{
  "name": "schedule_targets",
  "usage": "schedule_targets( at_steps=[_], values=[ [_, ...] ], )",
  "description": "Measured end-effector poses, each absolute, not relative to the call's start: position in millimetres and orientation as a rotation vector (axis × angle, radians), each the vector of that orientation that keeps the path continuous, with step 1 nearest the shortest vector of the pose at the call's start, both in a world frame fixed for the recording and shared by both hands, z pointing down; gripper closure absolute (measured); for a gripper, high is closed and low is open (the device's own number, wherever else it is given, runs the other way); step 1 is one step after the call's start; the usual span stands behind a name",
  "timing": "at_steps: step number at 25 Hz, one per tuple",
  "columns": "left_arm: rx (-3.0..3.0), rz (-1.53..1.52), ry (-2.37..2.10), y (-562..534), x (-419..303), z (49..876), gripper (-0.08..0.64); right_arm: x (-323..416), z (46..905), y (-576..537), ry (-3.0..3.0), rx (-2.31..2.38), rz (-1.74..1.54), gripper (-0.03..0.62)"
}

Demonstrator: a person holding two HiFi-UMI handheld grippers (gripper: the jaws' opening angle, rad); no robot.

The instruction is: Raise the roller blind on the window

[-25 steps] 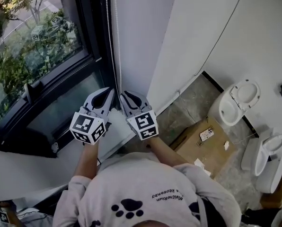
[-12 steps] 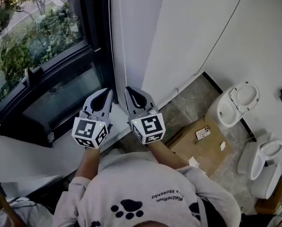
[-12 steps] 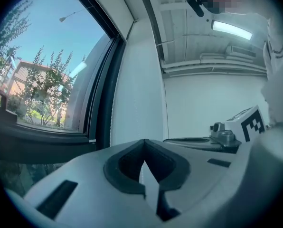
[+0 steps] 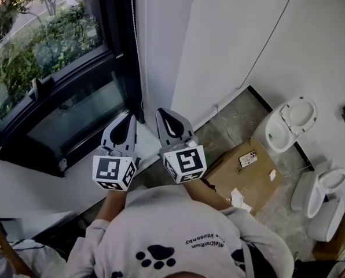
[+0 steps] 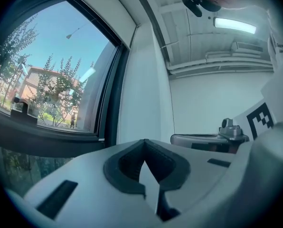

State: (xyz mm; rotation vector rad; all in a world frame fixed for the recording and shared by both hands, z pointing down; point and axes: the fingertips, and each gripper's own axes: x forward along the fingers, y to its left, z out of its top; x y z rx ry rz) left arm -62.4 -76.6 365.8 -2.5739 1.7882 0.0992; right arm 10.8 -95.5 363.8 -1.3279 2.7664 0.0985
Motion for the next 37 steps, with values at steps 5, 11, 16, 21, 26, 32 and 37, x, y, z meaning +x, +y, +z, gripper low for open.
schedule_targets(
  at_steps=[5, 11, 16, 21, 26, 32, 37],
  values=[
    [-2.543, 0.082, 1.811, -69.9, -74.2, 363.2, 0.554, 10.6, 359.3, -89.8, 2.721, -1.381, 0.108, 0.583],
    [-2.522, 0.097, 1.833, -70.2, -82.3, 365.9, 0.554, 9.3, 364.4, -88.6, 2.703, -1.436, 0.130, 0.583],
    [-2.525, 0.100, 1.831, -72.7, -84.1, 369.5, 0.554, 13.9, 369.3, -93.6, 2.687, -1.499, 0.160, 0.584],
    [-2.528, 0.106, 1.821, -73.8, -84.2, 368.5, 0.554, 10.2, 369.4, -95.6, 2.698, -1.490, 0.168, 0.583],
    [-2.535, 0.107, 1.811, -74.8, -85.3, 368.2, 0.554, 3.1, 369.8, -96.4, 2.718, -1.472, 0.181, 0.584],
    [-2.531, 0.107, 1.794, -74.8, -84.3, 365.5, 0.554, 1.5, 371.5, -96.8, 2.724, -1.469, 0.189, 0.584],
    [-2.538, 0.106, 1.783, -75.3, -80.2, 365.7, 0.554, 0.8, 369.3, -95.8, 2.726, -1.453, 0.191, 0.583]
  ],
)
